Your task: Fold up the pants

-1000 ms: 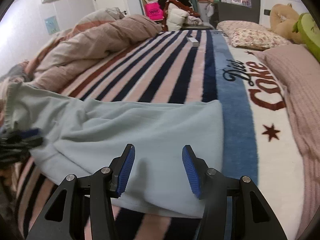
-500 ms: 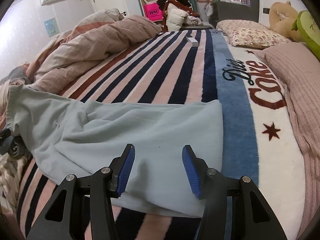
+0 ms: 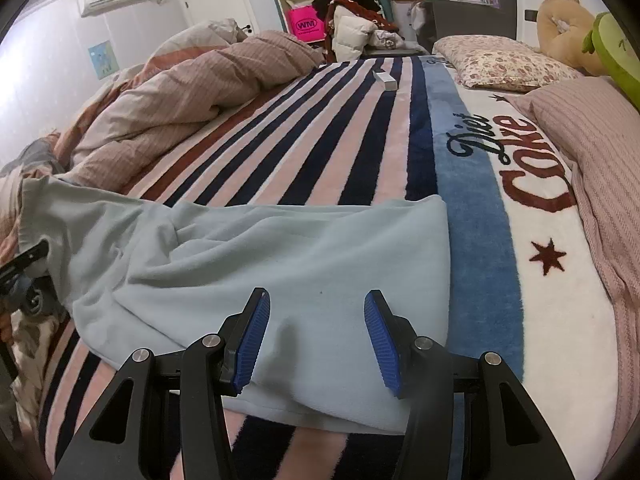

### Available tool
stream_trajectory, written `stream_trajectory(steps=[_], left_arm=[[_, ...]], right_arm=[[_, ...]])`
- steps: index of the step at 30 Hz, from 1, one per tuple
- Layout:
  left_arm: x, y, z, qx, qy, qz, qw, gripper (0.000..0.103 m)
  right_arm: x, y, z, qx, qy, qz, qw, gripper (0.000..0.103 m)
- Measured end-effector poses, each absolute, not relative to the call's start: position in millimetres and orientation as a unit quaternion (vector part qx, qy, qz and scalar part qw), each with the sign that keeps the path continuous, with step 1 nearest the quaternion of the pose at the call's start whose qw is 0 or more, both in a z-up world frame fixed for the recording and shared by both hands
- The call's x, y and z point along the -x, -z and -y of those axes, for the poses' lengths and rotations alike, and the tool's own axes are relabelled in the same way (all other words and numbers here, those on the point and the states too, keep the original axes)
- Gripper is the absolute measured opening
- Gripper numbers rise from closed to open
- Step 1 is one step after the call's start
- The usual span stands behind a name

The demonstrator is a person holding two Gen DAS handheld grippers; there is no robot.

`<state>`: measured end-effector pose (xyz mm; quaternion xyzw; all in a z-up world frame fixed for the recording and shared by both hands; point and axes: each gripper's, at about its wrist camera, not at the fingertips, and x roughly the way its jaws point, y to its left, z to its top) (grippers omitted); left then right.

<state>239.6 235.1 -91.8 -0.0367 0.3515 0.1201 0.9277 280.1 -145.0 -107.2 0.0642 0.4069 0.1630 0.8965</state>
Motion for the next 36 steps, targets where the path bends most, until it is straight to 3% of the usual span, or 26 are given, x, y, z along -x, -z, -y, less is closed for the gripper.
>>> stream_trajectory(steps=[2,4,18,24,27,30,33,35,36], left_arm=[[-238.1,88.7,-233.4,0.033,-0.117,-0.346,0.93,0.019],[-234.1,81.2,-226.4,0.018,-0.114,-0.336,0.935,0.017],[-263.9,17.7,-104.7,0.001,0.075,-0.303,0.95,0.016],[-303.1,17.1,-28.1,0.01,0.161,-0.311,0.937,0.016],[-317.6,39.0,3.9,0.011,0.205,-0.356,0.912,0.017],[-322.9,66.7,21.8,0.008,0.236,-0.406,0.883,0.025],[-317.6,80.1,25.6,0.004,0.248,-0.421,0.872,0.043],[-304.2,71.9,14.2,0.018,0.259,-0.404,0.877,0.063],[-296.0,62.8,5.5,0.024,0.262,-0.388,0.884,0.066]], right_arm=[[-280.0,105.9,145.7,-0.067,-0.163,-0.407,0.896,0.045],[-279.6,104.7,146.5,-0.07,-0.163,-0.406,0.897,0.045],[-279.8,100.2,155.8,-0.092,-0.172,-0.399,0.896,0.045],[-282.4,99.6,168.3,-0.11,-0.168,-0.396,0.896,0.045],[-283.3,99.0,174.8,-0.119,-0.167,-0.394,0.896,0.045],[-283.6,98.7,180.3,-0.121,-0.161,-0.393,0.897,0.045],[-283.2,96.7,182.2,-0.122,-0.155,-0.389,0.9,0.045],[-283.1,96.2,182.5,-0.124,-0.156,-0.388,0.9,0.045],[-283.3,96.4,183.0,-0.128,-0.158,-0.388,0.899,0.045]])
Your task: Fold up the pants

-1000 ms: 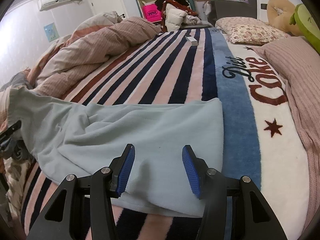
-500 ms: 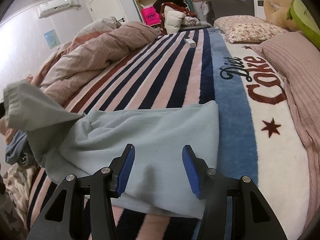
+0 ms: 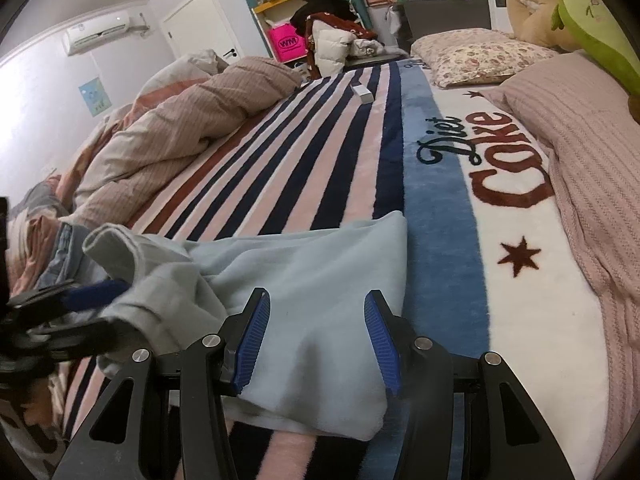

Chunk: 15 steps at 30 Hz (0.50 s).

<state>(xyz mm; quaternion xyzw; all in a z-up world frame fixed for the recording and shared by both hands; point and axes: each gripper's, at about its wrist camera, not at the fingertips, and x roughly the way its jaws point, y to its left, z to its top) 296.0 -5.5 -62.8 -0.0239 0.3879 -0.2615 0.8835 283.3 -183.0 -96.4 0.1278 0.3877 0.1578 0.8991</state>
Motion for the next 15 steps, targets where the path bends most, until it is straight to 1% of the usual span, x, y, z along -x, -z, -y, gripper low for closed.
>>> stream_trajectory(steps=[3,4,7,9,12,15], left_arm=[[-278.0,42.1,-25.9,0.036,0.25,-0.351,0.902,0.068],[-273.1,36.1,-38.1,0.041,0.235,-0.338,0.91,0.069],[-270.3,37.0,-63.4,0.036,0.189,-0.31,0.931,0.072],[-274.6,48.9,-78.7,0.035,0.164,-0.31,0.936,0.072],[-285.1,72.3,-101.5,0.044,0.132,-0.33,0.933,0.072],[-286.2,88.3,-120.7,0.068,0.119,-0.341,0.93,0.072]], right_arm=[[-283.6,96.4,180.3,-0.131,-0.165,-0.39,0.896,0.045],[-283.2,96.1,180.3,-0.133,-0.17,-0.391,0.895,0.046],[-279.5,88.7,181.6,-0.16,-0.205,-0.383,0.886,0.047],[-275.6,81.6,180.7,-0.164,-0.225,-0.379,0.883,0.047],[-268.9,72.5,172.6,-0.166,-0.259,-0.377,0.874,0.055],[-261.7,66.7,159.4,-0.164,-0.283,-0.378,0.866,0.057]])
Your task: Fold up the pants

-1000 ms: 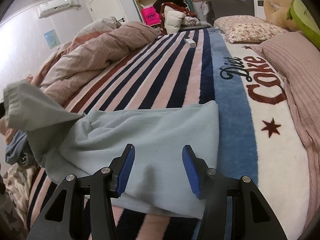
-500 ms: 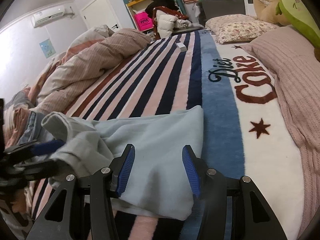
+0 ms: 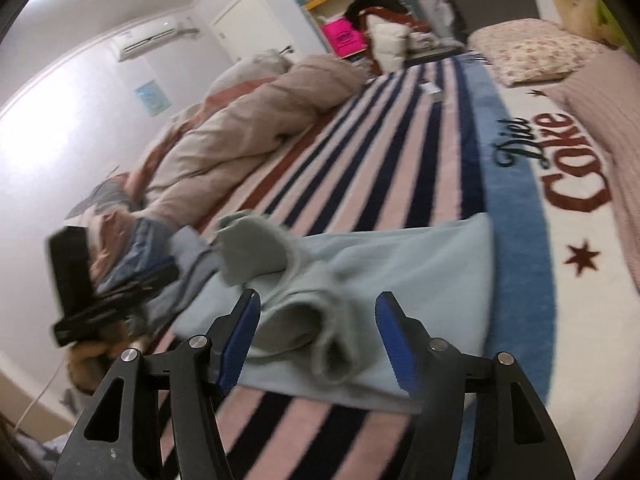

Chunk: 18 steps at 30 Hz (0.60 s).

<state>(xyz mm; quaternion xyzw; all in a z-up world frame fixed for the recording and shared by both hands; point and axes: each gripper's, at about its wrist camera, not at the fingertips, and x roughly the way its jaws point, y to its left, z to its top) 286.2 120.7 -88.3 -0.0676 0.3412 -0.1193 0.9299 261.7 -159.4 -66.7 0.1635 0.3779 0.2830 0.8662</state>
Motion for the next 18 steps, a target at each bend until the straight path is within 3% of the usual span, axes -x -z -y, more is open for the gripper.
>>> stream_trajectory(steps=[6,8,16,18], left_arm=[[-285.3,92.4,-127.4,0.07,0.13,-0.34,0.929,0.072],[-286.5,93.7,-126.1,0.062,0.134,-0.344,0.927,0.072],[-290.3,95.7,-139.4,0.086,0.127,-0.344,0.926,0.072],[-291.5,96.6,-144.5,0.097,0.126,-0.345,0.925,0.072]], right_arm=[[-259.0,93.5,135.1,-0.227,-0.302,-0.435,0.817,0.063],[-264.7,103.8,128.0,-0.232,-0.275,-0.449,0.818,0.069],[-303.6,105.5,103.7,-0.192,-0.181,-0.46,0.848,0.069],[-311.7,106.6,103.4,-0.185,-0.163,-0.459,0.854,0.053]])
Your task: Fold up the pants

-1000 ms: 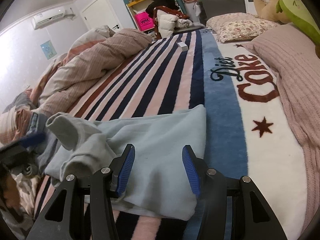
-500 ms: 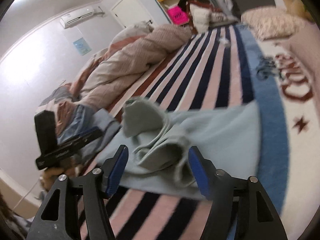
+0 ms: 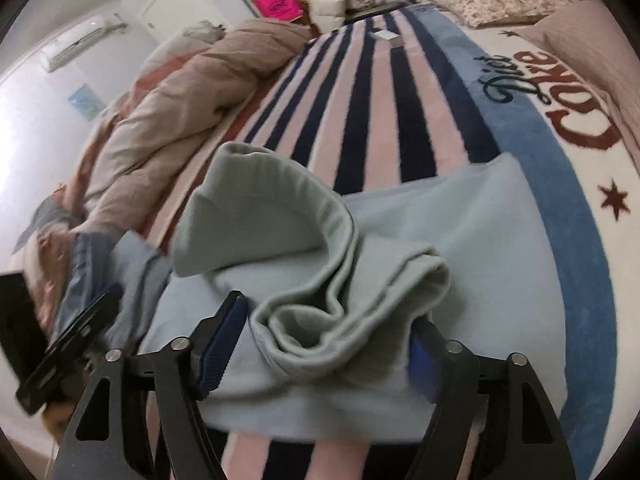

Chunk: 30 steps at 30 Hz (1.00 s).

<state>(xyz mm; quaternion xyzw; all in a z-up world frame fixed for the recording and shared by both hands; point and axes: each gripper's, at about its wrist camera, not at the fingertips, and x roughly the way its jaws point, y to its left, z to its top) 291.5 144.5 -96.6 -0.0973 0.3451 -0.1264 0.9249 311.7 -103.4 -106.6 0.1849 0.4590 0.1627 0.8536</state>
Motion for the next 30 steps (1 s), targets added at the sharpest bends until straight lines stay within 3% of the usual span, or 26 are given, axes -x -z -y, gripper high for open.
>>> stream_trajectory(steps=[1,5,9,12,13,14,17,25,30], left_arm=[[-292.3,97.5,-147.3,0.101,0.126,-0.346,0.924,0.072],[-292.6,99.5,-154.8,0.115,0.119,-0.346,0.924,0.072],[-291.3,98.5,-154.4,0.116,0.119,-0.343,0.925,0.072],[-291.0,98.8,-153.1,0.115,0.121,-0.343,0.924,0.072],[-290.9,99.2,-152.5,0.114,0.122,-0.344,0.924,0.072],[-291.0,99.6,-151.6,0.113,0.123,-0.345,0.924,0.072],[-291.1,99.5,-150.4,0.113,0.126,-0.345,0.923,0.072],[-292.7,98.8,-151.9,0.117,0.127,-0.344,0.923,0.072],[-293.1,99.3,-152.7,0.123,0.128,-0.345,0.922,0.072]], right_arm=[[-315.8,104.4,100.2,-0.165,-0.148,-0.454,0.863,0.032],[-322.5,72.6,86.7,-0.096,-0.15,-0.392,0.903,0.024],[-305.8,33.7,65.2,0.052,-0.18,-0.292,0.938,0.024],[-300.9,49.9,78.0,0.052,-0.156,-0.352,0.922,0.036],[-300.8,62.6,86.3,0.045,-0.141,-0.386,0.911,0.049],[-299.8,73.6,93.3,0.046,-0.123,-0.41,0.903,0.056],[-281.9,88.5,121.6,0.039,-0.075,-0.423,0.902,0.061],[-255.9,86.7,153.6,-0.187,-0.169,-0.45,0.857,0.061],[-284.0,107.5,143.4,-0.211,-0.171,-0.47,0.84,0.061]])
